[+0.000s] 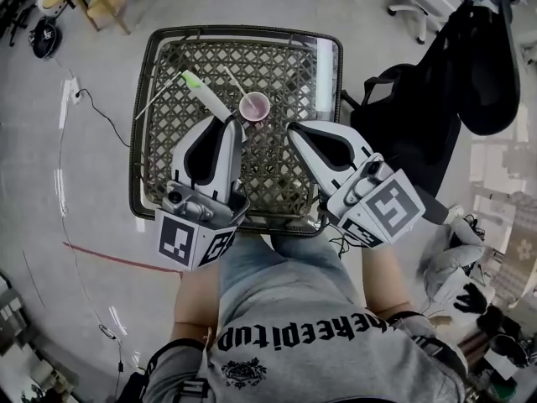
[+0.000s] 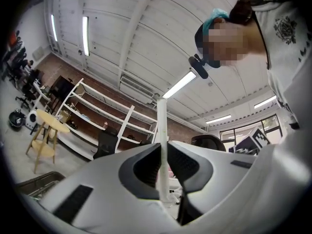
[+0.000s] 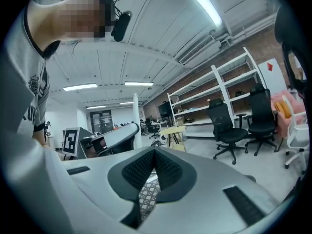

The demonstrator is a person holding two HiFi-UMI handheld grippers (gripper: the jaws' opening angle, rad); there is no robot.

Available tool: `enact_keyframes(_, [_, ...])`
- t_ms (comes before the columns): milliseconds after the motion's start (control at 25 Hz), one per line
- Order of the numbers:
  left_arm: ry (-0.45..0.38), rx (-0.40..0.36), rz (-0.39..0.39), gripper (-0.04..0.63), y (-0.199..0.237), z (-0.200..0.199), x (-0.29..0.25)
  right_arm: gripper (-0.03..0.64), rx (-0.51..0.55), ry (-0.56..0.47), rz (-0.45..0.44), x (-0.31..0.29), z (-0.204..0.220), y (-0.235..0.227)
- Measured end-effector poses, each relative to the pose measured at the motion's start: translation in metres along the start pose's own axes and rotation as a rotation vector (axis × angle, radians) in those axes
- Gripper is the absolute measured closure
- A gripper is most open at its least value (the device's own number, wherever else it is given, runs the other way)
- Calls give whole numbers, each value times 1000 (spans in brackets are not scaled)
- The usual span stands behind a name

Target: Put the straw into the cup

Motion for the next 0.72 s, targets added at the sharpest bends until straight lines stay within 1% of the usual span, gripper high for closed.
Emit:
enact_keyframes(240, [-14,-1,-33,512,2,20,3,606,-1,24,-27,-1,23,-5])
enact_keyframes(440, [-22,5,-53,512,13,39,-1,606,-5,43,-29,-9,41,-15])
enact_keyframes(720, [0,18,-59,512,18,73,-7,606,-28,50,-21,-8,68,-28])
Point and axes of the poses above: the fingertips, and each gripper's own axes: x backward along the fingers, y to its left, z out of its underside, the point moved 3 cm from there along x, backward along the fingers, and after that the axes turned 2 degrees about -y, right-handed, at the moved point
